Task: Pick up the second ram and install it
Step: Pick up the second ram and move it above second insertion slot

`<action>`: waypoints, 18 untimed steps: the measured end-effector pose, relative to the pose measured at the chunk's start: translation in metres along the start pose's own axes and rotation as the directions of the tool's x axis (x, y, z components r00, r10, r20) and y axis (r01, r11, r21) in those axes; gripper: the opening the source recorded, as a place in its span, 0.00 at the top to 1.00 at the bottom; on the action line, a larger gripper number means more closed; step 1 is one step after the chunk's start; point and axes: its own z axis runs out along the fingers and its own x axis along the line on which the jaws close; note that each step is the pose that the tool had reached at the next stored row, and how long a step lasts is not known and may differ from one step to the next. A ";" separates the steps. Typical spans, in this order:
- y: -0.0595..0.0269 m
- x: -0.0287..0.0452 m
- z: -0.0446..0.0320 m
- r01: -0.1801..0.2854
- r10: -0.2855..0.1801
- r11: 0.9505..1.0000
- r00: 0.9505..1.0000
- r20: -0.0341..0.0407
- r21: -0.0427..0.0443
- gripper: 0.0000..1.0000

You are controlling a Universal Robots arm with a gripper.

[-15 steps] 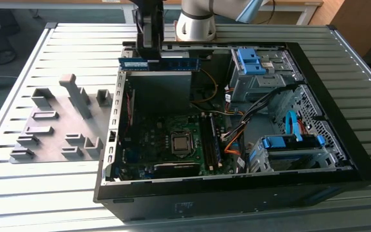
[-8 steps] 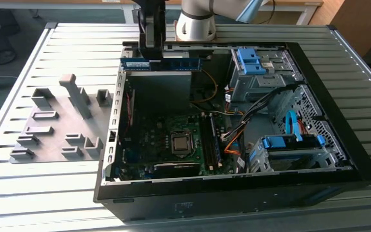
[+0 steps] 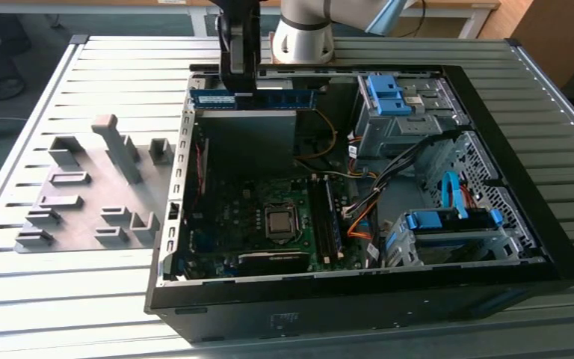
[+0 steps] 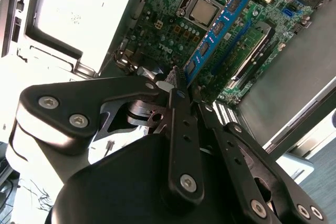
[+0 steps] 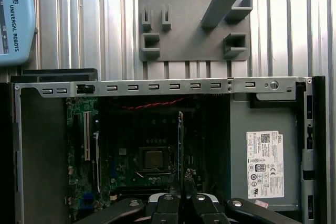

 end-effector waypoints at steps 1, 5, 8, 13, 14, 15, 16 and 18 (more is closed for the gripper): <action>-0.0004 0.0000 0.0000 0.000 0.000 1.000 1.000 0.000 0.000 0.85; -0.0021 -0.0001 0.0000 0.000 0.000 1.000 1.000 0.000 0.000 0.85; -0.0034 -0.0002 0.0000 0.000 0.000 1.000 1.000 0.000 0.000 0.85; -0.0055 -0.0003 0.0000 0.000 0.000 1.000 1.000 0.000 0.000 0.85; -0.0059 -0.0003 0.0000 0.000 0.000 1.000 1.000 0.000 0.000 0.85; -0.0063 -0.0003 0.0000 0.000 0.000 1.000 1.000 0.000 0.000 0.85; -0.0067 -0.0003 0.0000 0.000 0.000 1.000 1.000 0.000 0.000 0.85; -0.0076 -0.0003 0.0000 0.000 0.000 1.000 1.000 0.000 0.000 0.85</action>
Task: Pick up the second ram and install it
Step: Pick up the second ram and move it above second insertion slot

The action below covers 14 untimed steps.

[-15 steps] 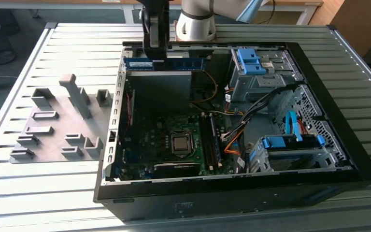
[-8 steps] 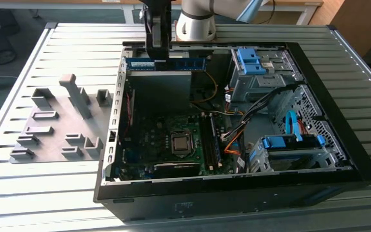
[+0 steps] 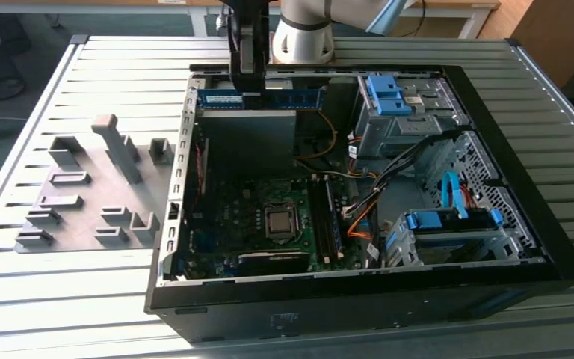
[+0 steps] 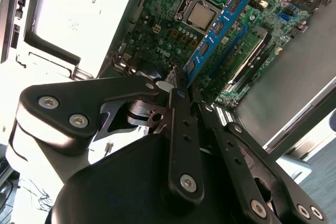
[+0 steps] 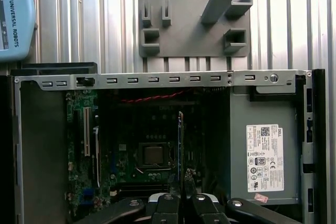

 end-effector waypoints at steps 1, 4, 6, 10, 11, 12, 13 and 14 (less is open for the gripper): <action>-0.0004 0.0000 0.0000 0.000 0.000 1.000 1.000 0.000 0.000 0.85; -0.0016 -0.0001 0.0000 0.000 0.000 1.000 1.000 0.000 0.000 0.85; -0.0023 -0.0001 0.0000 0.000 0.000 1.000 1.000 0.000 0.000 0.85; -0.0039 -0.0002 0.0001 0.000 0.000 1.000 1.000 0.000 0.000 0.85; -0.0042 -0.0002 0.0000 0.000 0.000 1.000 1.000 0.000 0.000 0.85; -0.0046 -0.0002 0.0000 0.000 0.000 1.000 1.000 0.000 0.000 0.85; -0.0049 -0.0002 0.0000 0.000 0.000 1.000 1.000 0.000 0.000 0.85; -0.0052 -0.0002 0.0000 0.000 0.000 1.000 1.000 0.000 0.000 0.85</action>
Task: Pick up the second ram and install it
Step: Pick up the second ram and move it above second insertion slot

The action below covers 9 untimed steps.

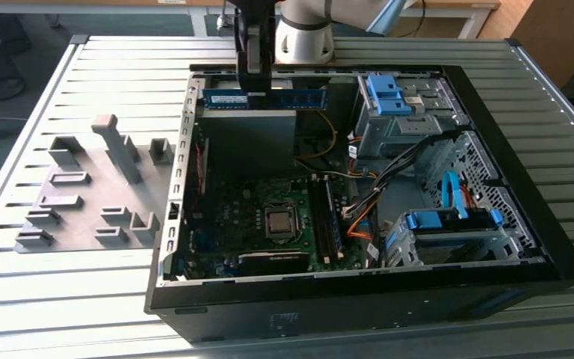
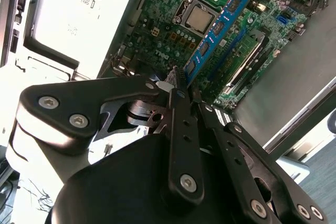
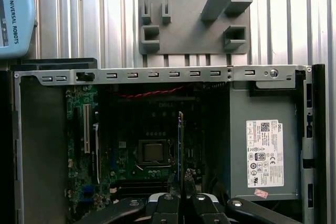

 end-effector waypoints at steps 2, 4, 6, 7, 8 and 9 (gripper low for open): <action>-0.0006 0.0000 0.0000 0.000 0.000 1.000 1.000 0.000 0.000 0.85; -0.0012 -0.0001 0.0000 0.000 0.000 1.000 1.000 0.000 0.000 0.85; -0.0019 -0.0001 0.0000 0.000 0.000 1.000 1.000 0.000 0.000 0.85; -0.0022 -0.0001 0.0000 0.000 0.000 1.000 1.000 0.000 0.000 0.85; -0.0026 -0.0001 0.0000 0.000 0.000 1.000 1.000 0.000 0.000 0.85; -0.0029 -0.0001 0.0000 0.000 0.000 1.000 1.000 0.000 0.000 0.85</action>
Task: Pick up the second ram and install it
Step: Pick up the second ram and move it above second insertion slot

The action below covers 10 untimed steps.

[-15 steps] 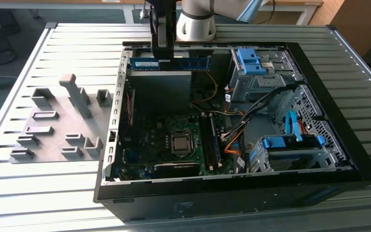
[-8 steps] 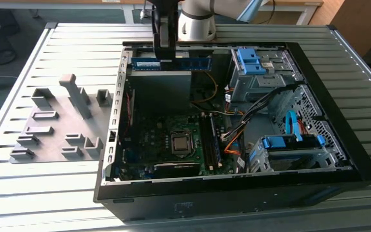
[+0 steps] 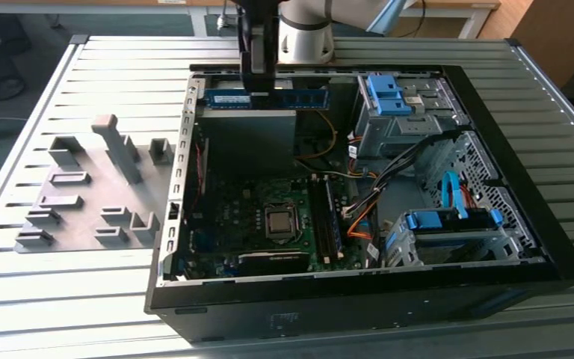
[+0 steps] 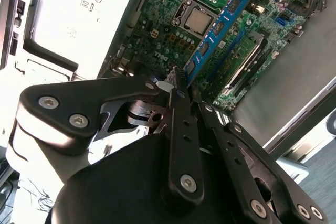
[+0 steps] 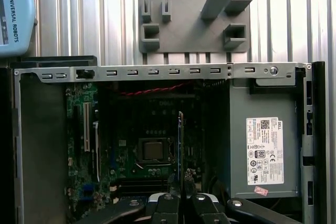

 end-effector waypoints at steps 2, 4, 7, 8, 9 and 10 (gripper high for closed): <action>-0.0009 -0.0001 0.0000 0.000 0.000 1.000 1.000 0.000 0.000 0.85; -0.0017 -0.0001 0.0000 0.000 0.000 1.000 1.000 0.000 0.000 0.85; -0.0029 -0.0001 0.0000 0.000 0.000 1.000 1.000 0.000 0.000 0.85; -0.0036 -0.0002 0.0000 0.000 0.000 1.000 1.000 0.000 0.000 0.85; -0.0043 -0.0002 0.0000 0.000 0.000 1.000 1.000 0.000 0.000 0.85; -0.0052 -0.0003 0.0000 0.000 0.000 1.000 1.000 0.000 0.000 0.85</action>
